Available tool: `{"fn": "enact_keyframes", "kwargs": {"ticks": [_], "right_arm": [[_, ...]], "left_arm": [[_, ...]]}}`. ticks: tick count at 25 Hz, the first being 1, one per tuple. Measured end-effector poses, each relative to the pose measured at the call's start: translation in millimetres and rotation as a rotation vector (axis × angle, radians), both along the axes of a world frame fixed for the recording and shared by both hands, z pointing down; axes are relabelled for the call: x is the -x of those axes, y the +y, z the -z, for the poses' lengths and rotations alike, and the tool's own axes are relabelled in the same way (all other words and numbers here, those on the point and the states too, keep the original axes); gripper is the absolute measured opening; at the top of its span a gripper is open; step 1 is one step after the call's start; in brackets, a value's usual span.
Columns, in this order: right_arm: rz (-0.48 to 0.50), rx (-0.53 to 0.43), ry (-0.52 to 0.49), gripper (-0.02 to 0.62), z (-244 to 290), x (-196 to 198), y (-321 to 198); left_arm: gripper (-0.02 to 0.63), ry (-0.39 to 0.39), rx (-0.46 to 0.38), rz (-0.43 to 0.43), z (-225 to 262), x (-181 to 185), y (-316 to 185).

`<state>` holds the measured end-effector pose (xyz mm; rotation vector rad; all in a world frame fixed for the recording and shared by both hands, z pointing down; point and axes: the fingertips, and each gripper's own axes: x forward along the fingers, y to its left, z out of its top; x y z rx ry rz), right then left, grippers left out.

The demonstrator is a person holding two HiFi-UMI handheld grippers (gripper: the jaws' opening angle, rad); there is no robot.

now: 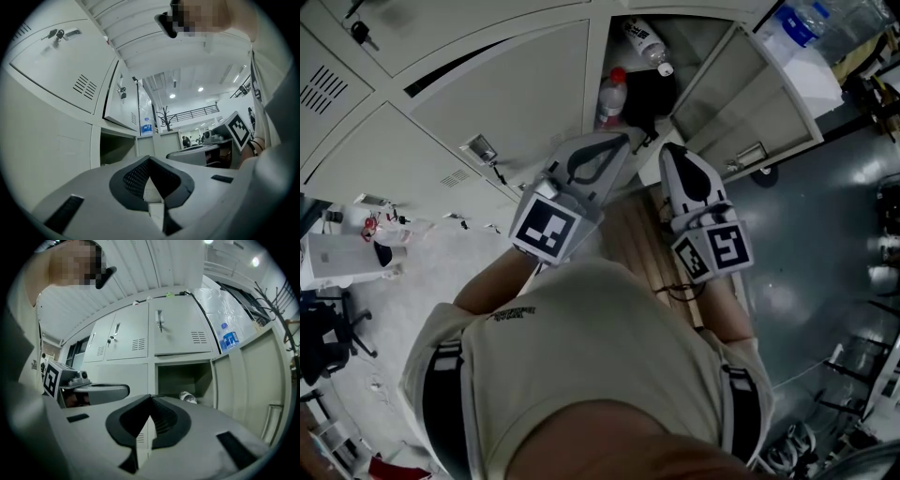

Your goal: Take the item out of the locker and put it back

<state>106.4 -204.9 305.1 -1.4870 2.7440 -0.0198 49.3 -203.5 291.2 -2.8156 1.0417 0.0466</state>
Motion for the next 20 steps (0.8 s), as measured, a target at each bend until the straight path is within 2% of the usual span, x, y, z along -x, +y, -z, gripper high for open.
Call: {"fn": "enact_keyframes", "kwargs": {"ticks": [7, 20], "right_arm": [[0.026, 0.027, -0.028, 0.0, -3.3, 4.7, 0.6], [0.013, 0.006, -0.032, 0.0, 8.4, 5.6, 7.2]], "left_arm": [[0.012, 0.022, -0.006, -0.02, 10.0, -3.6, 9.2], [0.012, 0.023, -0.005, -0.032, 12.9, -0.8, 16.1]]}}
